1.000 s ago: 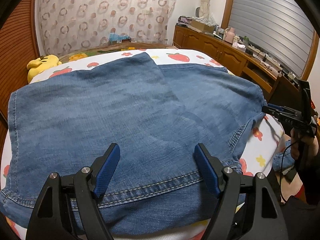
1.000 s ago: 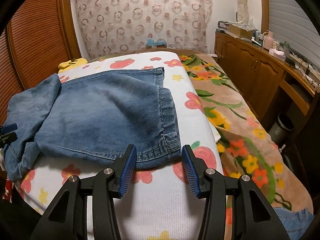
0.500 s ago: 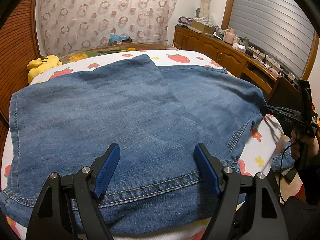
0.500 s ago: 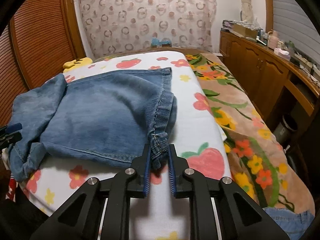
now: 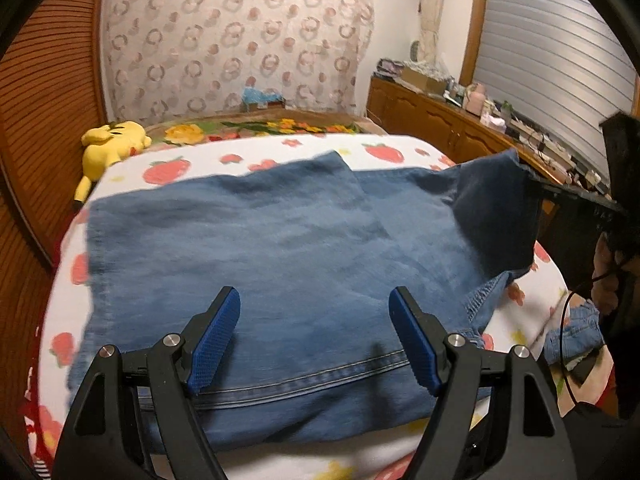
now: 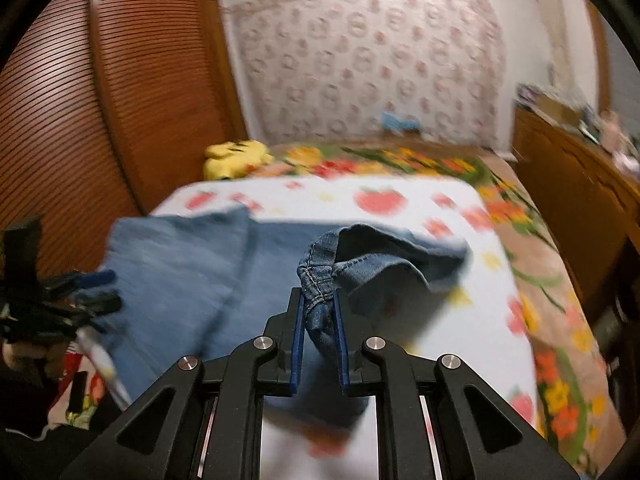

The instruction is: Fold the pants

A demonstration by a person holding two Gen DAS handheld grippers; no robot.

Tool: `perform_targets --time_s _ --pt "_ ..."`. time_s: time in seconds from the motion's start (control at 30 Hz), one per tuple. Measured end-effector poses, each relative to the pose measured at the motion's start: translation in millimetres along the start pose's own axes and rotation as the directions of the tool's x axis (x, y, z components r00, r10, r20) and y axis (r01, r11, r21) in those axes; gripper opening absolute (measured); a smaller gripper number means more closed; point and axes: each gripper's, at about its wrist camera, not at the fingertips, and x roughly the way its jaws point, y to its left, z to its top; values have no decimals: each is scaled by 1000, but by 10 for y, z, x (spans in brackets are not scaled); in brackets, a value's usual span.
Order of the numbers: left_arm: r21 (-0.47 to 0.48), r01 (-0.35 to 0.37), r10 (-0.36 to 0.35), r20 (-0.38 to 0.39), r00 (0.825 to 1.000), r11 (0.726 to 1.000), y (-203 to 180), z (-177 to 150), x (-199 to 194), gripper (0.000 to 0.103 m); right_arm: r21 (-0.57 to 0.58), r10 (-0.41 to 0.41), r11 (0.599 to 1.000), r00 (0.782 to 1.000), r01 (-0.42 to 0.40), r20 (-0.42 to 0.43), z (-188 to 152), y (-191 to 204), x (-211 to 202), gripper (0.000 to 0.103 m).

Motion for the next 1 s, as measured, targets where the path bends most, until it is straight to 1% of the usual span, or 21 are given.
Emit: perform_targets --time_s 0.17,0.3,0.4,0.47,0.5,0.53,0.6,0.67,0.7,0.77,0.87,1.0 --pt "-21 -27 28 37 999 999 150 22 -210 78 -119 95 989 995 -90 40 341 489 58 14" --pt "-36 -47 49 62 997 998 287 35 -351 78 -185 198 965 979 -187 46 523 832 89 14" --pt "-49 -60 63 72 995 997 369 35 -427 78 -243 225 946 974 -215 12 532 1018 228 14" --pt "-55 -66 70 75 995 996 410 35 -447 78 -243 251 937 967 -251 -34 492 1044 339 14" --pt "-57 -68 72 75 995 996 424 34 -450 78 -246 255 934 965 -261 -56 480 1045 416 15" --pt "-59 -69 73 75 994 996 432 39 -449 78 -251 247 933 966 -258 -74 458 1038 484 22" --pt "-62 -68 72 74 995 996 445 38 -438 78 -250 244 933 966 -258 -84 448 989 554 27" --pt "-62 -64 68 70 995 996 451 36 -420 78 -240 232 939 969 -246 -83 463 925 581 27" --pt "-62 -61 65 67 996 996 445 32 -411 78 -235 224 943 971 -236 -80 556 934 601 28" --pt "-59 -55 59 60 996 997 421 21 -382 78 -221 220 947 973 -232 -75 586 868 595 35" --pt "-53 -45 48 50 998 998 375 10 -329 78 -210 203 955 977 -212 -64 619 847 619 41" --pt "-44 -35 36 33 999 998 321 -6 -265 78 -216 160 962 985 -170 -61 427 897 578 45"
